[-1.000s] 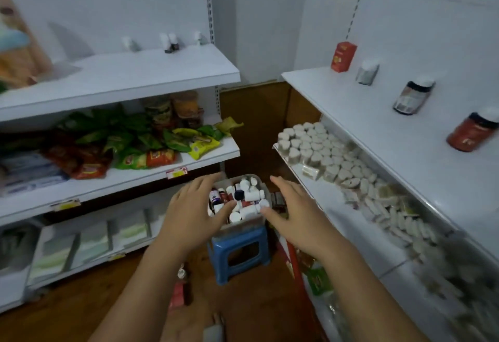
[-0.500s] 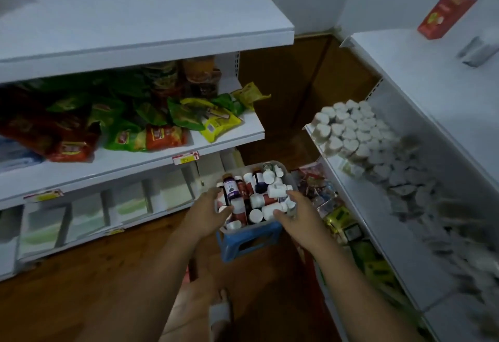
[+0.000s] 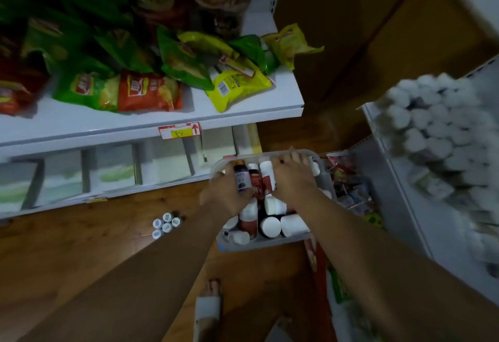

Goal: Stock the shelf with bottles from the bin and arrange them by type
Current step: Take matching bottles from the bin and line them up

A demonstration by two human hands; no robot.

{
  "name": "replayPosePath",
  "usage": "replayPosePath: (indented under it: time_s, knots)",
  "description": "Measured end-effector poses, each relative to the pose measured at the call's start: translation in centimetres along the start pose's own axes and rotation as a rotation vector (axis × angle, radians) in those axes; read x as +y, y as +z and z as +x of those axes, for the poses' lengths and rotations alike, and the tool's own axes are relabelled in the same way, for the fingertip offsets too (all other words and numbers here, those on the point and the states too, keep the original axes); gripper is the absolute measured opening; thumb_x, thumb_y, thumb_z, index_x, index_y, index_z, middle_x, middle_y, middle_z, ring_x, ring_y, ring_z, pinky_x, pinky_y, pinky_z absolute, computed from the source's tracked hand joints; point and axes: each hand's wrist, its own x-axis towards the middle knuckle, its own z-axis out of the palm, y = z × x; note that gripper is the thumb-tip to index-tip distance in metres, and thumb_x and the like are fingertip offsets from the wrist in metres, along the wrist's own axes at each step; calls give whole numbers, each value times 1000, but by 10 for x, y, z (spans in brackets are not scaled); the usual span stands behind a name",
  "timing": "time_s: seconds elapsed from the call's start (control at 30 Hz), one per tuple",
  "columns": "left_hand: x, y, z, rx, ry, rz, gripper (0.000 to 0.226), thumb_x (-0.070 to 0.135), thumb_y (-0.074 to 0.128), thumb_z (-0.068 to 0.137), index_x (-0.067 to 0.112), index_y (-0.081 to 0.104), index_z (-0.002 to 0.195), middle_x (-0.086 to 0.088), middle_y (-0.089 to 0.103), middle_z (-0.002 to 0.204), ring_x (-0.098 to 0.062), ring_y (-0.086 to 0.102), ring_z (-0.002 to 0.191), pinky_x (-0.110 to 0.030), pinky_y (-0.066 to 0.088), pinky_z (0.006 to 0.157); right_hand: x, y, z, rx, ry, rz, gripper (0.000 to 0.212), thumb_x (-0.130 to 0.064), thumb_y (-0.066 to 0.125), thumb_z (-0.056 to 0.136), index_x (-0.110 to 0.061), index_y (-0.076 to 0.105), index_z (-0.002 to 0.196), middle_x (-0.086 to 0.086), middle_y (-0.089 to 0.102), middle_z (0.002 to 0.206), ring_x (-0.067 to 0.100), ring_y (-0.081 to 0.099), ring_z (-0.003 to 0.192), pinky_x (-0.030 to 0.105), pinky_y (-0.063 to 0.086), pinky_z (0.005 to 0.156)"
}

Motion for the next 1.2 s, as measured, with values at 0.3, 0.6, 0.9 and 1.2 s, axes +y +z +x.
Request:
replayPosePath:
  time_s: [0.3, 0.6, 0.9, 1.2]
  knots:
    - [14, 12, 2, 126, -42, -90, 68, 45, 64, 93, 46, 24, 149, -4, 69, 104, -28, 69, 86, -45, 61, 75, -4, 17, 17, -63, -55, -149, 53, -59, 62, 94, -33, 60, 140, 20, 38, 162, 46, 20, 153, 61, 7, 124]
    - [16, 8, -7, 137, 76, -678, 55, 12, 68, 97, 24, 53, 149, -1, 64, 138, -21, 65, 119, -32, 56, 95, -3, 16, -23, 49, -265, 493, 42, -58, 52, 100, -36, 58, 136, 0, 65, 130, 30, 50, 132, 57, 14, 123]
    - [29, -53, -87, -102, 7, -1231, 57, 2, 61, 102, 39, 54, 145, -13, 73, 123, -30, 75, 108, -45, 64, 87, -24, -20, -121, 222, 36, 1541, 49, -10, 73, 95, -36, 62, 135, -15, 68, 131, 8, 64, 122, 39, 57, 102]
    - [146, -124, -179, -319, 319, -1321, 62, -4, 56, 101, 32, 51, 151, -12, 72, 132, -38, 68, 121, -51, 60, 95, 17, -135, -240, 551, 104, 1960, 71, 5, 60, 78, -21, 55, 143, 7, 71, 130, 29, 68, 121, 49, 57, 98]
